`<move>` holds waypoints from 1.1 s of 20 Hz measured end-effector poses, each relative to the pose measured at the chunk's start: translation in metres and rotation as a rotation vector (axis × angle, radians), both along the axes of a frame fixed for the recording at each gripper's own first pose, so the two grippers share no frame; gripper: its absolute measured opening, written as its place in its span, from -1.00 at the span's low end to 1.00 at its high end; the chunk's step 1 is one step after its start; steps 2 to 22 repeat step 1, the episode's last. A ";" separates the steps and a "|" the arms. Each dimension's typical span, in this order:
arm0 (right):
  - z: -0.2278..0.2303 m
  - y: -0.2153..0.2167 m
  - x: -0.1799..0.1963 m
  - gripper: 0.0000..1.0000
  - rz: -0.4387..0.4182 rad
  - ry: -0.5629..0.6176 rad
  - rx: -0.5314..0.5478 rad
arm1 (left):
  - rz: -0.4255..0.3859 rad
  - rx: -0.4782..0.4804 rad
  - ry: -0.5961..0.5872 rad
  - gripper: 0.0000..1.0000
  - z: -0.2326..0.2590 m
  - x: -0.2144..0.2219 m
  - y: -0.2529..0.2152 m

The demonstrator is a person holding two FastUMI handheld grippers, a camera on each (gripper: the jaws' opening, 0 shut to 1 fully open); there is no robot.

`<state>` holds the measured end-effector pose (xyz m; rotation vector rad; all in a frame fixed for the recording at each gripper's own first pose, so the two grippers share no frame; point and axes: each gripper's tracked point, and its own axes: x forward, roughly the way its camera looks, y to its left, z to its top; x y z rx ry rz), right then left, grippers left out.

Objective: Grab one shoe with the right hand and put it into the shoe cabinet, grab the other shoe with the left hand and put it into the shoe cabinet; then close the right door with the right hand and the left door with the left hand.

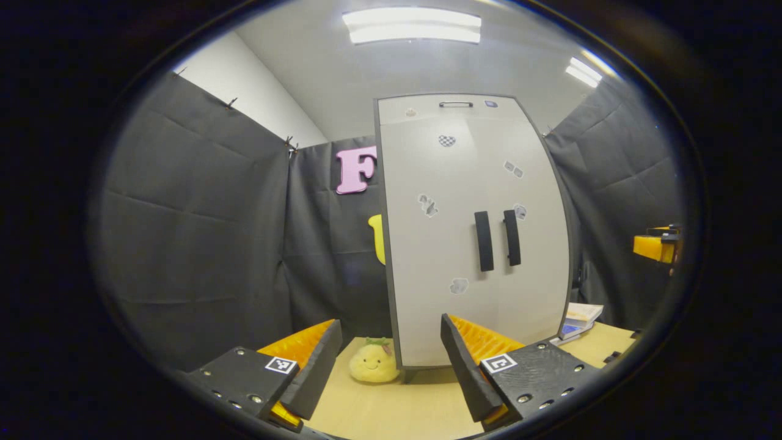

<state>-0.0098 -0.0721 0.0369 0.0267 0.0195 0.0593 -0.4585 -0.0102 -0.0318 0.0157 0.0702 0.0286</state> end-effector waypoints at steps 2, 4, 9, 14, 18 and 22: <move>-0.001 0.000 0.000 0.94 0.000 0.000 0.000 | -0.003 0.000 0.001 0.82 0.000 0.000 -0.002; -0.001 0.000 0.000 0.94 0.000 0.000 0.000 | -0.003 0.000 0.001 0.82 0.000 0.000 -0.002; -0.001 0.000 0.000 0.94 0.000 0.000 0.000 | -0.003 0.000 0.001 0.82 0.000 0.000 -0.002; -0.001 0.000 0.000 0.94 0.000 0.000 0.000 | -0.003 0.000 0.001 0.82 0.000 0.000 -0.002; -0.001 0.000 0.000 0.94 0.000 0.000 0.000 | -0.003 0.000 0.001 0.82 0.000 0.000 -0.002; -0.001 0.000 0.000 0.94 0.000 0.000 0.000 | -0.003 0.000 0.001 0.82 0.000 0.000 -0.002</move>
